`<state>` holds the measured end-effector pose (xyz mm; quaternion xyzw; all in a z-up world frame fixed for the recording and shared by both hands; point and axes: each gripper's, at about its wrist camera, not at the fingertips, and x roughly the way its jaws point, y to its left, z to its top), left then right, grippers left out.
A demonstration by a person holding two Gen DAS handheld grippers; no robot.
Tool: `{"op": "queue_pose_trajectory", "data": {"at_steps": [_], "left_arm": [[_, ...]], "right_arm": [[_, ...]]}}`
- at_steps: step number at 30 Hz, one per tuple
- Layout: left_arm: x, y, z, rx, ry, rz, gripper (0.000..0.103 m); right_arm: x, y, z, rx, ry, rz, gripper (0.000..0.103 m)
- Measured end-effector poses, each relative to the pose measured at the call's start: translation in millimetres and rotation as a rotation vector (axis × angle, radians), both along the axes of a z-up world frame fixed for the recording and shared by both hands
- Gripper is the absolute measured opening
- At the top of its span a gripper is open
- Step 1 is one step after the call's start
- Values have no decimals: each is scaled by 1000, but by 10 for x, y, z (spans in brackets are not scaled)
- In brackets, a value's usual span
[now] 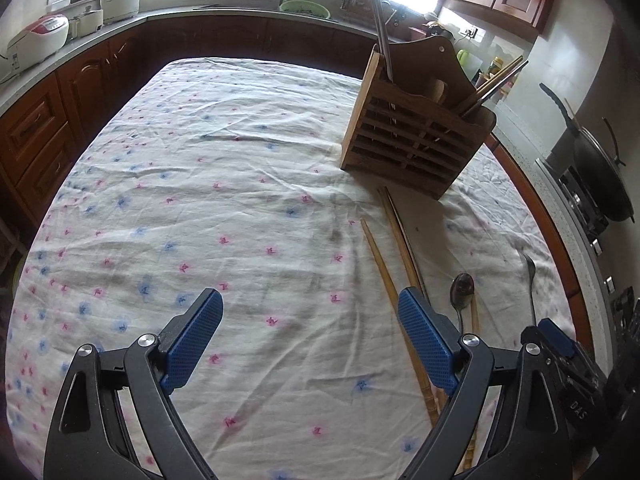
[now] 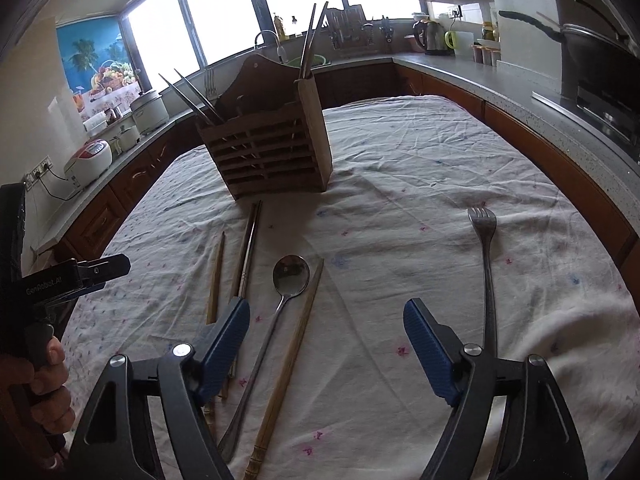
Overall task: Organize utensils
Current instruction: 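Move both open tools back down to the loose chopsticks beside the holder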
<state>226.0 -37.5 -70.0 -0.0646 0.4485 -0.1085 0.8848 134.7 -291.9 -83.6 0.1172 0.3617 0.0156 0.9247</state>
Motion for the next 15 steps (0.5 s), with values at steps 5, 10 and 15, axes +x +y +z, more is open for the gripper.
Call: {"op": "queue_pose_trajectory", "data": {"at_steps": [5, 10, 15], "left_arm": [[166, -148, -85, 12, 33, -25, 76], [335, -295, -146, 28, 49, -44, 67], [533, -478, -237, 43, 82, -85, 50]], "right_arm": [[112, -2, -79, 36, 30, 29, 62], [238, 70, -103, 23, 47, 56, 52], [396, 133, -215, 17, 91, 82, 33]]}}
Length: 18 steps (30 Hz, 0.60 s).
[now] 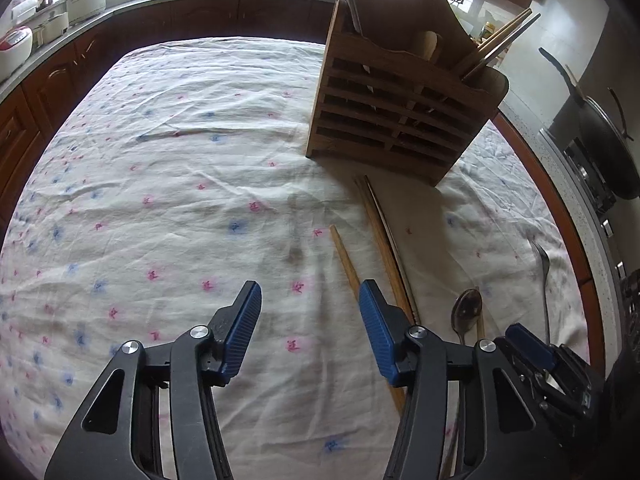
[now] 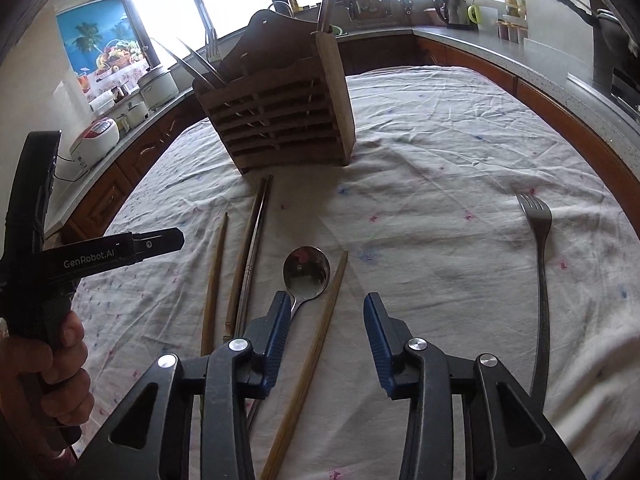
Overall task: Organize utensils
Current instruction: 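Move both open tools back down to the loose chopsticks beside the holder, then grasp a wooden chopstick with the right tool while the left tool grasps another wooden chopstick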
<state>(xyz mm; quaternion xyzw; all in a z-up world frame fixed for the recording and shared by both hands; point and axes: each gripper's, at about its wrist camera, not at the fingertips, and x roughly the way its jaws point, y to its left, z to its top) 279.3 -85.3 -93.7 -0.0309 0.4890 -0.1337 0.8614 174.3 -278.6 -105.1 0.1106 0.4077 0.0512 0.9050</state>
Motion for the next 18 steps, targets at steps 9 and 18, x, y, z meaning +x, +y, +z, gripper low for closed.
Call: {"op": "queue_pose_trajectory", "data": {"at_steps": [9, 18], "left_arm": [[179, -334, -208, 108, -6, -83, 35], [-41, -362, -188, 126, -14, -222, 18]], "right_arm": [[148, 78, -118, -83, 49, 22, 16], [175, -193, -103, -58, 85, 15, 10]]}}
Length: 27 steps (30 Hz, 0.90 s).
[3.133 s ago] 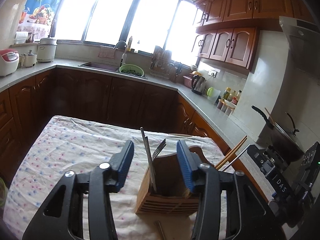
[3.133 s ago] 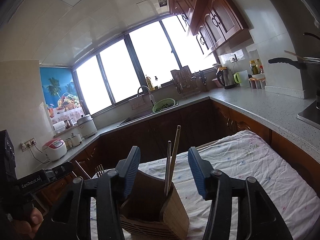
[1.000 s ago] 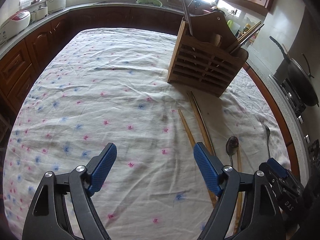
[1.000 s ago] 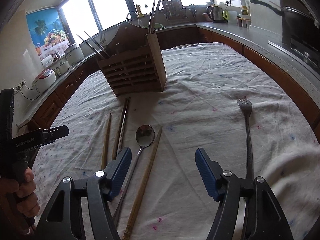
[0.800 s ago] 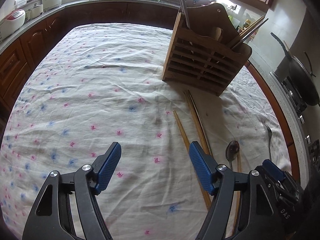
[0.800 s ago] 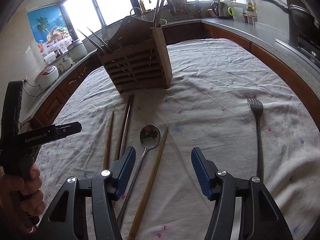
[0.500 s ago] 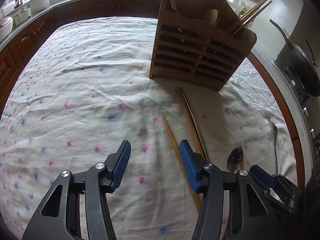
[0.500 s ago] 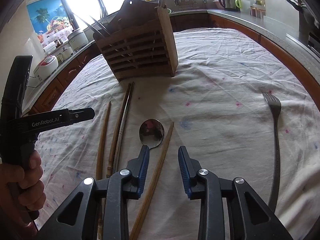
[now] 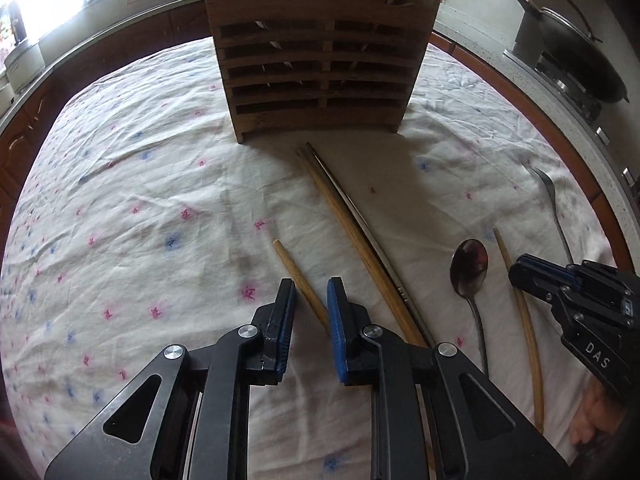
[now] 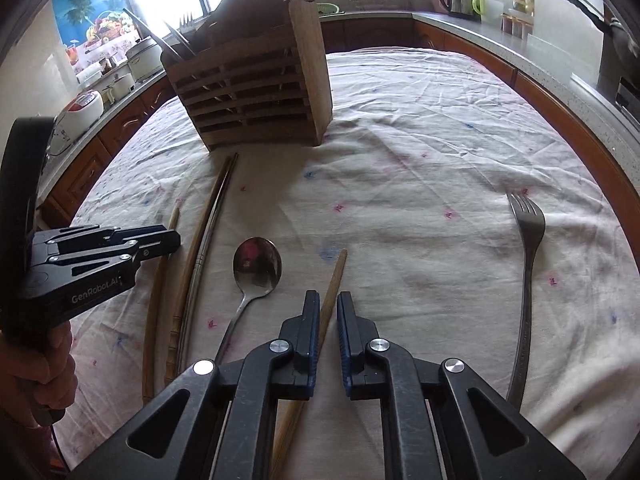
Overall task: Organize utensils
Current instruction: 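Grasp a wooden chopstick with the right tool while the left tool grasps another wooden chopstick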
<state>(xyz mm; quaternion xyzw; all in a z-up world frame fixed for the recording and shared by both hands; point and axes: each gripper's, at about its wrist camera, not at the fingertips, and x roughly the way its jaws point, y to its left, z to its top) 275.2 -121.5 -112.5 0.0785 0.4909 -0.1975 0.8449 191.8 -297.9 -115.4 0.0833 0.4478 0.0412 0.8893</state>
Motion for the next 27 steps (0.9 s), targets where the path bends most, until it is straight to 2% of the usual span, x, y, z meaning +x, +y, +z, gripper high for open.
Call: {"op": "queue_pose_trajectory", "data": {"at_steps": [1, 3, 6, 11, 12, 13, 16, 20, 27], "left_arm": [[25, 49, 5, -12, 16, 22, 25], [72, 127, 20, -44, 32, 58, 31], [142, 162, 3, -61, 60, 85, 31], [157, -10, -5, 0, 27, 80, 31], [157, -41, -4, 24, 8, 75, 27], [150, -82, -7, 49, -15, 74, 18], [136, -142, -5, 63, -34, 64, 11], [91, -38, 49, -11, -3, 55, 4], [-181, 329, 451, -112, -50, 60, 4]], "right_arm": [[16, -21, -1, 12, 5, -1, 11], [61, -11, -1, 2, 1, -7, 13], [136, 20, -12, -2, -2, -6, 14], [241, 43, -17, -8, -4, 2, 13], [255, 38, -21, -9, -6, 3, 11], [261, 32, -23, -12, -9, 2, 9], [264, 28, -26, -19, -17, 8, 7], [223, -25, 0, 46, -23, -1, 6], [0, -38, 381, 111, -115, 9, 5]]}}
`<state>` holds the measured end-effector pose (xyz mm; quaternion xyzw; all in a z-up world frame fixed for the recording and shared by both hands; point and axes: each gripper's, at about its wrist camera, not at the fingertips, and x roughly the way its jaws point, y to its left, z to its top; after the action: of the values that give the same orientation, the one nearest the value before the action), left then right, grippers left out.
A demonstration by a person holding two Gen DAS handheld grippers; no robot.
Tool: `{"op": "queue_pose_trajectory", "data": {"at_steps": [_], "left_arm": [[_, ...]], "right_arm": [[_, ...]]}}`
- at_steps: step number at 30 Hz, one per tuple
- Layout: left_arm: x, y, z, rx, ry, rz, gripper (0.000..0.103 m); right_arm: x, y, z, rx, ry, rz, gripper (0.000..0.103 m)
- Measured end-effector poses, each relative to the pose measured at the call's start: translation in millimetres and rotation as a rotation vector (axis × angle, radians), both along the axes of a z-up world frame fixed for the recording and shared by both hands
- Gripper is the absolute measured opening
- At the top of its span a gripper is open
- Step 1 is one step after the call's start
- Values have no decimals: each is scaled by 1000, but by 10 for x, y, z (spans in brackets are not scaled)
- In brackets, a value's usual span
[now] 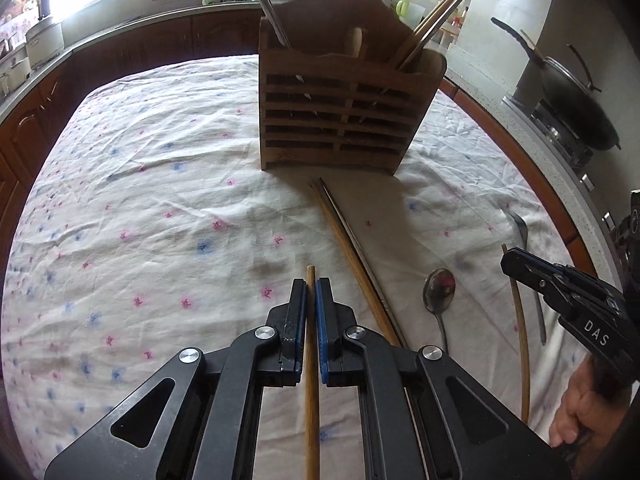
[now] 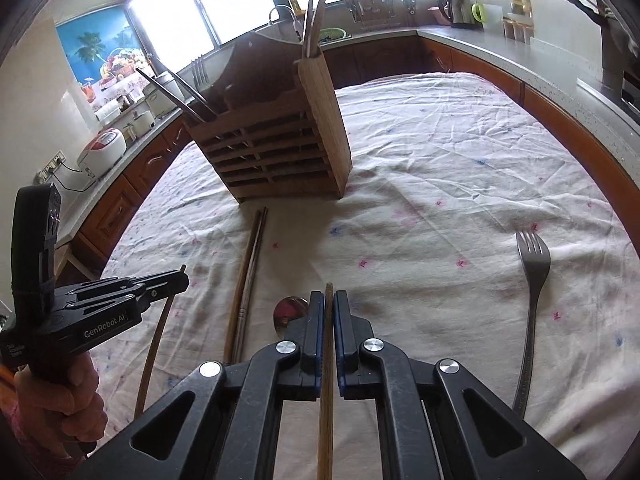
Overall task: Organize utensils
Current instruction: 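Grasp a wooden chopstick with the right tool while the left tool grasps another wooden chopstick, then carry both wooden chopsticks up and insert them into the wooden holder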
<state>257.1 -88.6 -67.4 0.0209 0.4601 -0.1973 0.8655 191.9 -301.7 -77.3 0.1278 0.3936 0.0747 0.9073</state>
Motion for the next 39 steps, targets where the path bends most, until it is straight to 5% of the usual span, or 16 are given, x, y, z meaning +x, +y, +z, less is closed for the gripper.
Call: {"op": "queue_pose_trajectory", "data": {"at_steps": [18, 39], "left_arm": [[-661, 525, 851, -155, -182, 40, 4], [-908, 750, 1190, -239, -288, 72, 4]], "right_arm": [[-472, 131, 875, 31, -231, 30, 5], [-783, 222, 1282, 9, -359, 30, 4]]}}
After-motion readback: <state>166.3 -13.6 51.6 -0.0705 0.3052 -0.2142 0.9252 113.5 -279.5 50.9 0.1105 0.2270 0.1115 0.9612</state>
